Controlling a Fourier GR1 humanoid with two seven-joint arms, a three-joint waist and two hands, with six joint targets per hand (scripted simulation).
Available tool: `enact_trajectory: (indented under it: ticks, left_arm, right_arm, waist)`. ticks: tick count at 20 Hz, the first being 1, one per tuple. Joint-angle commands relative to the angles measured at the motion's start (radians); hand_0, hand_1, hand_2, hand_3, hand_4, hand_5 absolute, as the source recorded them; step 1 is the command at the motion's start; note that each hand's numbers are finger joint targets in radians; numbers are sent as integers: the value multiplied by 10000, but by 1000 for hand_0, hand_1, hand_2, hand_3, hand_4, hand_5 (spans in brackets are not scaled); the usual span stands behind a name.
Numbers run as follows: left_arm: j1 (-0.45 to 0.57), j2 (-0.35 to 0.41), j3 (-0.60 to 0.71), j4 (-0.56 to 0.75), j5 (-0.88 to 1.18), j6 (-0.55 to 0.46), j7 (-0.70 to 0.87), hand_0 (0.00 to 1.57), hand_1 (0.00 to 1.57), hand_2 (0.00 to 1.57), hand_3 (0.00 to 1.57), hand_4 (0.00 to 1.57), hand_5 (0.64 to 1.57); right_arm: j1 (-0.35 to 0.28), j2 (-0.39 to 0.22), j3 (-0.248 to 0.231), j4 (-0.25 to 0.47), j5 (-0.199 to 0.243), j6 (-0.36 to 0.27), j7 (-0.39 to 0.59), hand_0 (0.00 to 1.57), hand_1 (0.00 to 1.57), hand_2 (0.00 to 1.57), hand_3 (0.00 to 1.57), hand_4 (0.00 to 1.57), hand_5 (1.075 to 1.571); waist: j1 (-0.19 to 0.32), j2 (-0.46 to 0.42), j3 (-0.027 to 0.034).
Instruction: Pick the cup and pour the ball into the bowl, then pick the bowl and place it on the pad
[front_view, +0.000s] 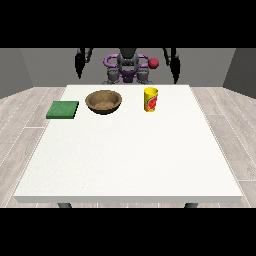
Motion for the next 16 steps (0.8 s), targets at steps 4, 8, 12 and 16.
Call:
enact_trajectory:
  ticks: [4,8,12,16]
  left_arm:
    - [-182,397,75,-973,71,-97,666,0,0,0,0,0,1570]
    - [-2027,-965,197,-1279,1681,52,790,0,0,0,0,0,1569]
    - [-2874,-1105,284,-959,1512,655,1016,0,0,0,0,0,1569]
    - [-3472,-696,773,-1037,2002,584,1528,0,0,0,0,0,1569]
  right_arm:
    - [-121,-412,-108,-866,-71,93,768,0,0,327,492,846,1565]
    - [-1283,1000,1086,-1054,-765,-1229,777,0,0,323,474,843,1566]
    - [-1640,1034,3094,-1644,-542,-3282,1167,0,0,254,407,842,1568]
    - [-1924,1047,3184,-2277,-173,-3441,2036,0,0,323,450,826,1567]
  waist:
    - [-20,-2392,125]
    - [75,-1730,126]
    - [-44,-1481,129]
    - [-225,-1230,131]
